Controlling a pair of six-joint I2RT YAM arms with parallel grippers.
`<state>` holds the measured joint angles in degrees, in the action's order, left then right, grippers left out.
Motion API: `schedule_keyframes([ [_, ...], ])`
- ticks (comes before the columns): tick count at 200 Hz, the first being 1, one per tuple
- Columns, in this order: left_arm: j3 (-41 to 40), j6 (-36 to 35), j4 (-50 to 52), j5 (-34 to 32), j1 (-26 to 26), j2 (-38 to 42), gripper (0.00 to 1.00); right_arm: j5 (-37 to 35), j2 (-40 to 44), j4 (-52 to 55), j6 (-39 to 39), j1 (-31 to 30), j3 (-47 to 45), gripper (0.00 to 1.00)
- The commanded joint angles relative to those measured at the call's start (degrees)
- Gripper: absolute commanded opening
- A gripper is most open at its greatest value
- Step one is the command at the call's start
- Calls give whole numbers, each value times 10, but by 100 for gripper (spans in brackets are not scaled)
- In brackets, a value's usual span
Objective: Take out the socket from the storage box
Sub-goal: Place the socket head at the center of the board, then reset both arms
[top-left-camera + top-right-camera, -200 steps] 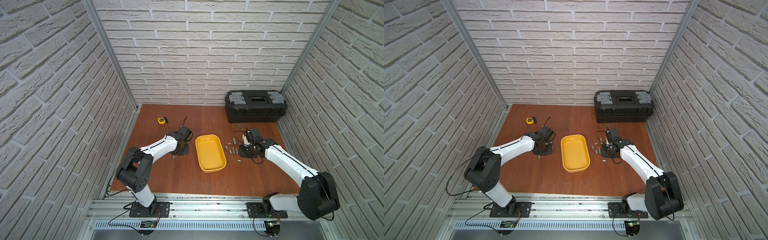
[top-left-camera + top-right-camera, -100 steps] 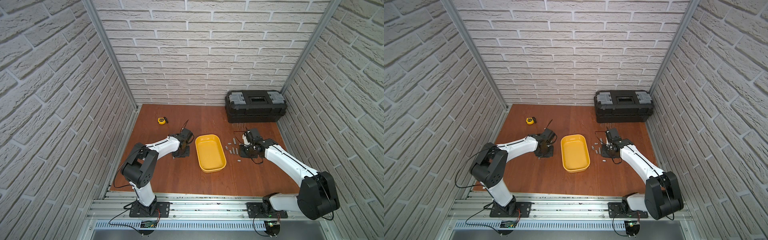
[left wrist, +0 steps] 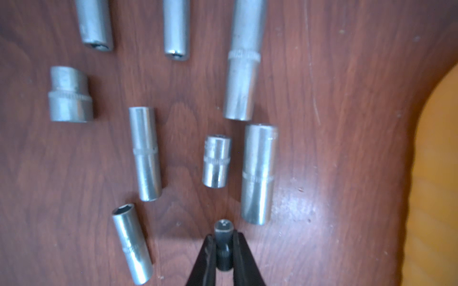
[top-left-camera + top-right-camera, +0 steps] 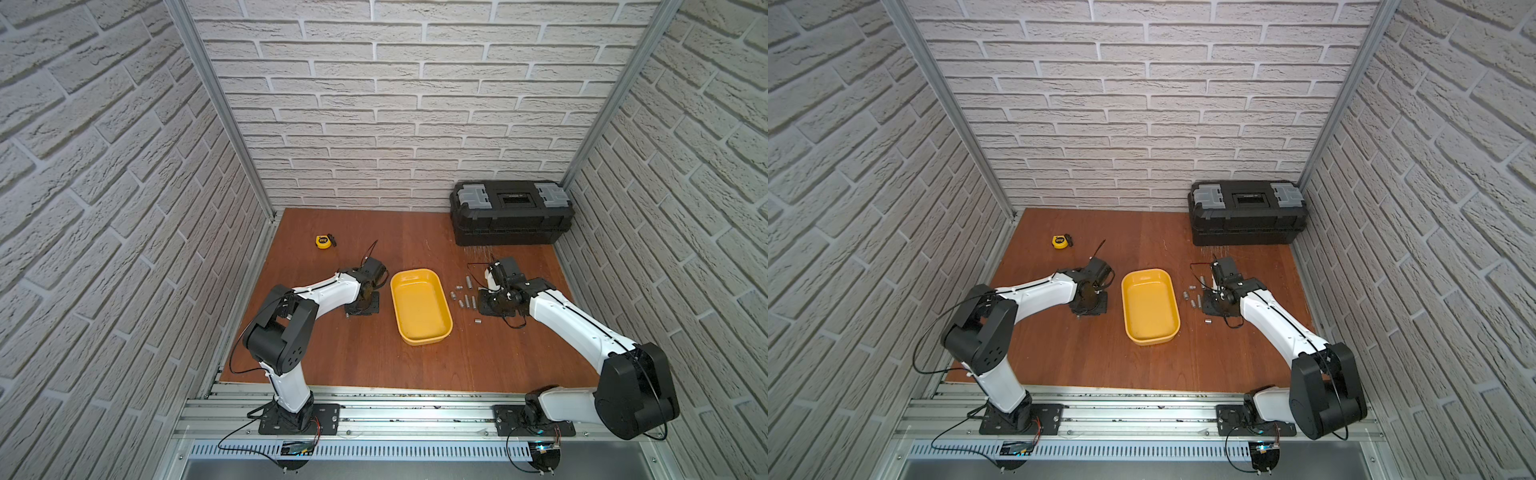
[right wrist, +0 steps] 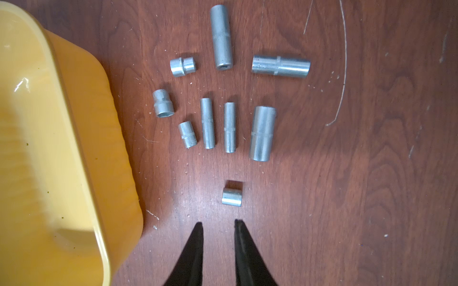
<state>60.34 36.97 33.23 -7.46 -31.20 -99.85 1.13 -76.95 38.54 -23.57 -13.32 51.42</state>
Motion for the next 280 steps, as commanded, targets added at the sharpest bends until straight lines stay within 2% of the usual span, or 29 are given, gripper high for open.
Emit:
schedule_keyframes([
  [1, -8, 4, -2, -5, -3, 3, 17, -4, 0, -6, 4, 5, -3, 25],
  [33, -7, 4, -1, -9, -3, 9, 21, -6, 0, -3, 6, 6, 2, 25],
  [94, -3, 1, 4, -26, -3, 33, 21, -8, 2, 2, 9, 7, 10, 25],
  [125, -9, -14, -4, -85, 1, 99, 23, -19, 17, -3, 15, 8, 13, 25],
  [140, -16, -26, -9, -124, 10, 137, 26, -32, 37, -9, 22, 9, 18, 25],
  [176, -69, -77, -80, -215, 44, 268, 31, -85, 159, -78, 58, 10, 8, 26],
  [183, -84, -84, -102, -235, 52, 298, 36, -100, 190, -101, 69, 10, 0, 30],
  [196, -120, -92, -144, -262, 76, 346, 58, -141, 243, -150, 89, 11, -27, 37],
  [204, -141, -97, -169, -273, 94, 369, 77, -170, 271, -183, 103, 12, -49, 45],
  [209, -157, -102, -185, -275, 106, 381, 87, -189, 287, -205, 109, 12, -64, 53],
  [211, -162, -104, -192, -275, 111, 386, 96, -196, 292, -214, 112, 12, -70, 57],
  [213, -168, -105, -197, -276, 117, 390, 98, -200, 295, -222, 116, 13, -75, 59],
  [225, -194, -98, -215, -313, 143, 405, 98, -246, 310, -253, 128, 14, -102, 72],
  [238, -221, -116, -243, -340, 162, 411, 98, -275, 309, -282, 155, 14, -128, 81],
  [248, -240, -128, -262, -344, 175, 408, 98, -286, 302, -300, 171, 15, -148, 99],
  [263, -264, -156, -292, -344, 183, 396, 98, -297, 286, -325, 185, 15, -176, 100],
  [280, -293, -150, -337, -348, 189, 376, 98, -312, 261, -350, 182, 14, -198, 100],
])
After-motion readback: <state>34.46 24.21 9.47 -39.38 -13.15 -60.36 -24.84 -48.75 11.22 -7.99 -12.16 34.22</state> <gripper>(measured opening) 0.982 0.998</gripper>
